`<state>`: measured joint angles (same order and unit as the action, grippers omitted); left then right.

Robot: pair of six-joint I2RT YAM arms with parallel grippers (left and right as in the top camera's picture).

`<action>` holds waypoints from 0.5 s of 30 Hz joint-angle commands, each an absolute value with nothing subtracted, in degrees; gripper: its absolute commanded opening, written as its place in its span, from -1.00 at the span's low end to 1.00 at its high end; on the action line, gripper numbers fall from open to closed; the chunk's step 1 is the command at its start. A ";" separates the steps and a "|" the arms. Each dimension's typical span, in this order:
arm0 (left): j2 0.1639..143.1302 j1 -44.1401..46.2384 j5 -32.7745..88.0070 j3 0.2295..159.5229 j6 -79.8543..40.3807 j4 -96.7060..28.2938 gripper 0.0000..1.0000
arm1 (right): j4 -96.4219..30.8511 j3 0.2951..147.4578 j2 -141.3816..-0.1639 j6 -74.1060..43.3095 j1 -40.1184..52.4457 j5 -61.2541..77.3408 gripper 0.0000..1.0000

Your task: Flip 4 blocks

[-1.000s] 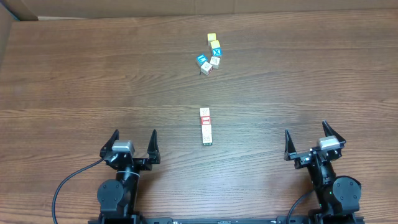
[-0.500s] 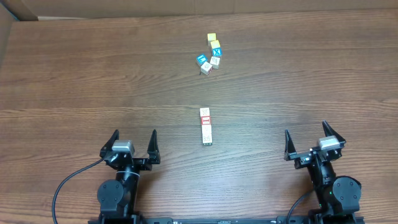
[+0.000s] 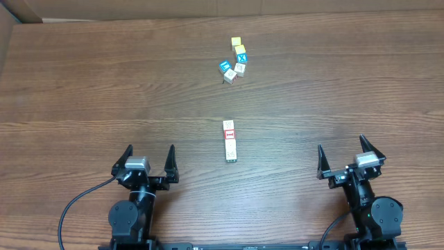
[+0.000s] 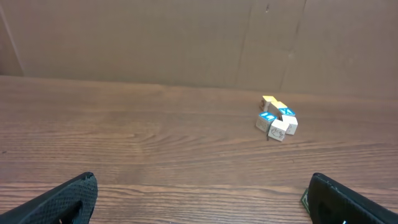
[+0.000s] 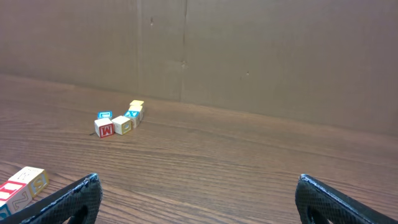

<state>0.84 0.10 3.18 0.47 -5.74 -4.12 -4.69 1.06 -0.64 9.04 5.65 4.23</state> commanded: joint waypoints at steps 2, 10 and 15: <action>0.25 -0.36 2.96 0.27 -4.67 -4.25 1.00 | -4.45 0.45 -0.16 9.26 5.39 3.97 1.00; 0.25 -0.36 2.96 0.27 -4.67 -4.25 1.00 | -4.45 0.45 -0.16 9.26 5.39 3.97 1.00; 0.25 -0.36 2.96 0.27 -4.67 -4.25 0.99 | -4.45 0.45 -0.16 9.26 5.39 3.97 1.00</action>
